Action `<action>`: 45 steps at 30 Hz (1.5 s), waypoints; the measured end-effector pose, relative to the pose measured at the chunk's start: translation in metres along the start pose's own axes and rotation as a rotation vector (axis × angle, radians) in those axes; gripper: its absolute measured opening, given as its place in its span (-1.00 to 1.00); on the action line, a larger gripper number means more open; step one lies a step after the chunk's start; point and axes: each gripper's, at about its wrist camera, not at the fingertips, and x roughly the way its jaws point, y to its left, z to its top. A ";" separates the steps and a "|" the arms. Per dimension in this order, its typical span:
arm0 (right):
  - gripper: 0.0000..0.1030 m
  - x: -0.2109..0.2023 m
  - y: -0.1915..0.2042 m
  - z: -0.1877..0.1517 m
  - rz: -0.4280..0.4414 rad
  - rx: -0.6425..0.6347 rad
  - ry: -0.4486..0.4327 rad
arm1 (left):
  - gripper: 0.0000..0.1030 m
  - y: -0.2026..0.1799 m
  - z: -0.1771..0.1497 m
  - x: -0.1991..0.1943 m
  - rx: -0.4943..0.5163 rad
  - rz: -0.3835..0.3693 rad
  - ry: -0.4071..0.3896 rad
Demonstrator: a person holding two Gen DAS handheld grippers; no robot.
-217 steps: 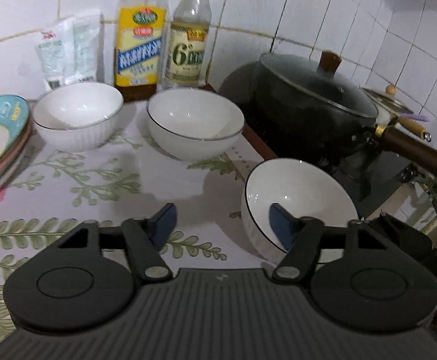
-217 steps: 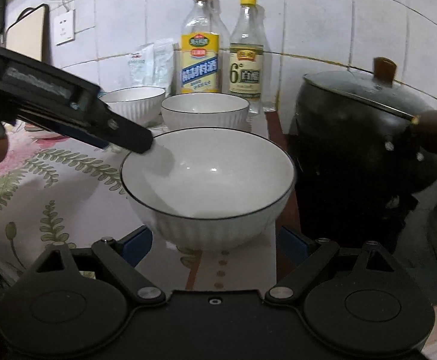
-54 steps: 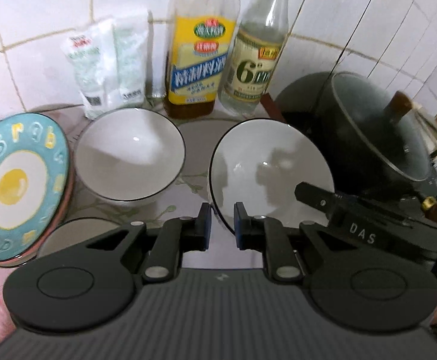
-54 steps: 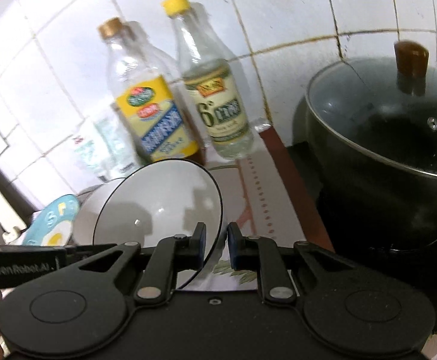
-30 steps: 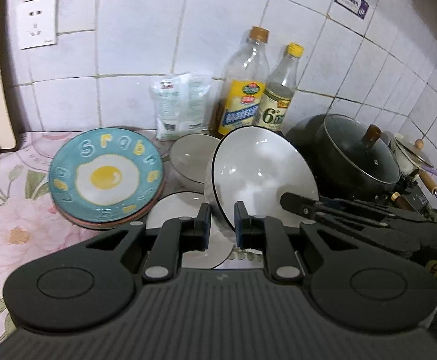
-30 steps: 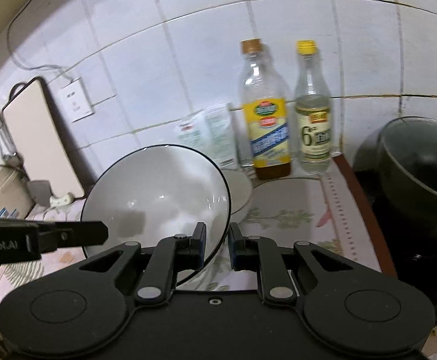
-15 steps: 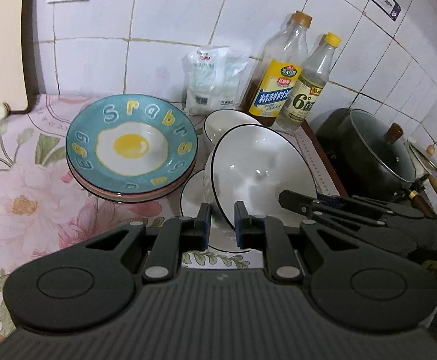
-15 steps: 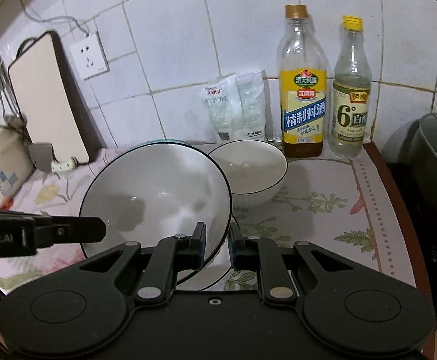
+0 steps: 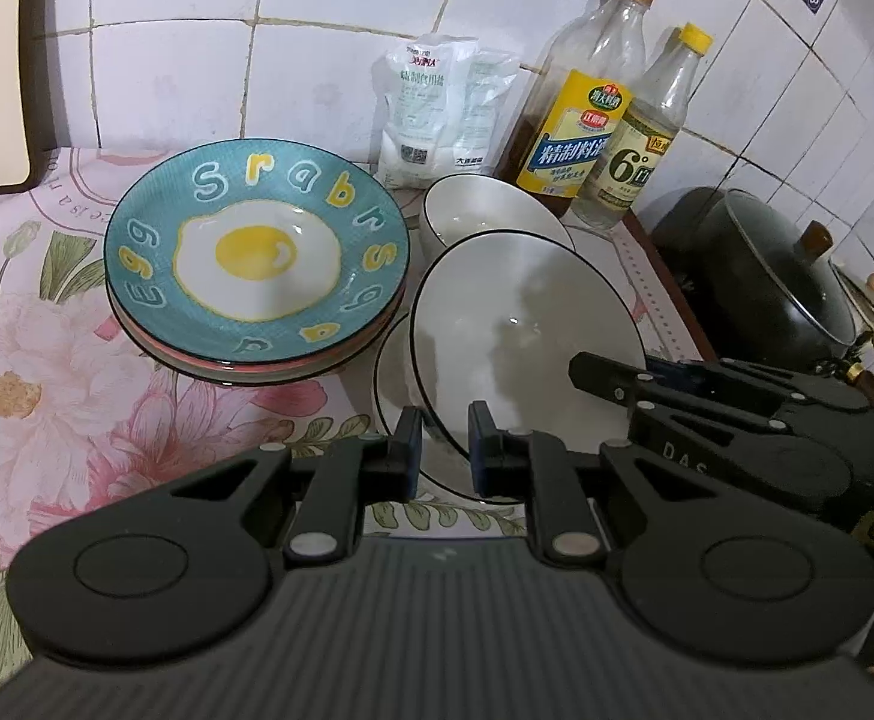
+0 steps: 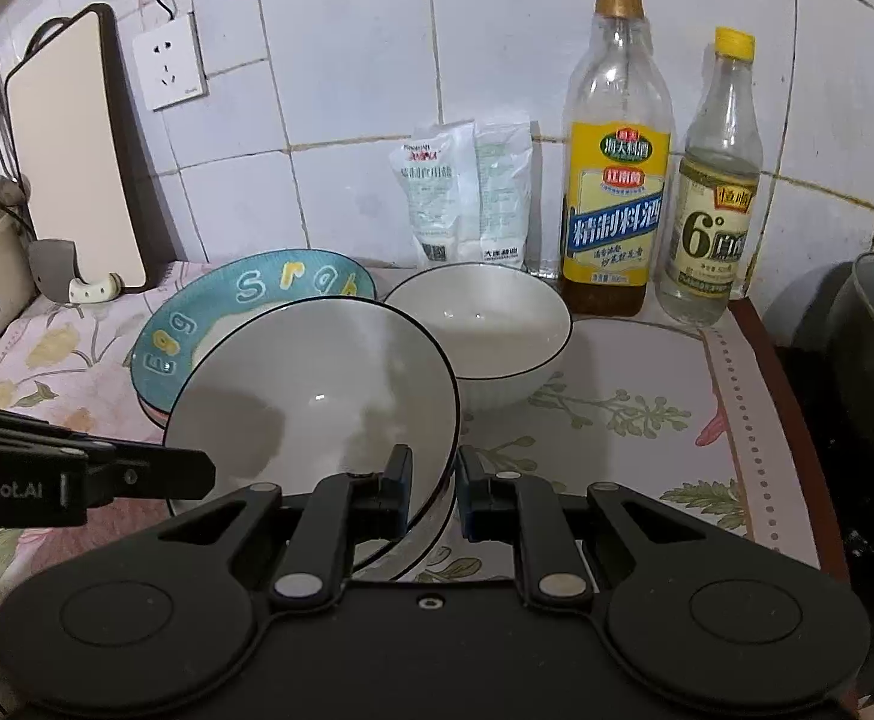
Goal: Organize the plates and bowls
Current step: 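Lower the second bowl into the first bowl and open both grippers, then move both grippers to the third white bowl and grasp its rim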
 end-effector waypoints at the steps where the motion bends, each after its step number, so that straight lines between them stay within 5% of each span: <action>1: -0.63 0.002 -0.001 0.000 0.002 0.002 0.005 | -0.72 0.000 0.001 0.002 0.004 0.000 0.008; 12: -0.62 0.014 0.002 -0.007 -0.008 -0.050 0.000 | -0.71 0.001 0.001 0.018 0.034 0.037 0.039; 19: -0.62 0.006 -0.001 -0.007 0.020 -0.082 -0.037 | -0.38 -0.002 0.001 0.005 0.077 0.065 -0.014; 32: -0.41 -0.019 -0.053 0.034 0.129 0.073 -0.092 | -0.24 -0.007 0.050 -0.005 0.160 0.025 -0.032; 45: -0.24 0.046 -0.094 0.052 0.134 0.255 0.026 | -0.23 -0.022 0.095 0.068 0.295 0.025 -0.048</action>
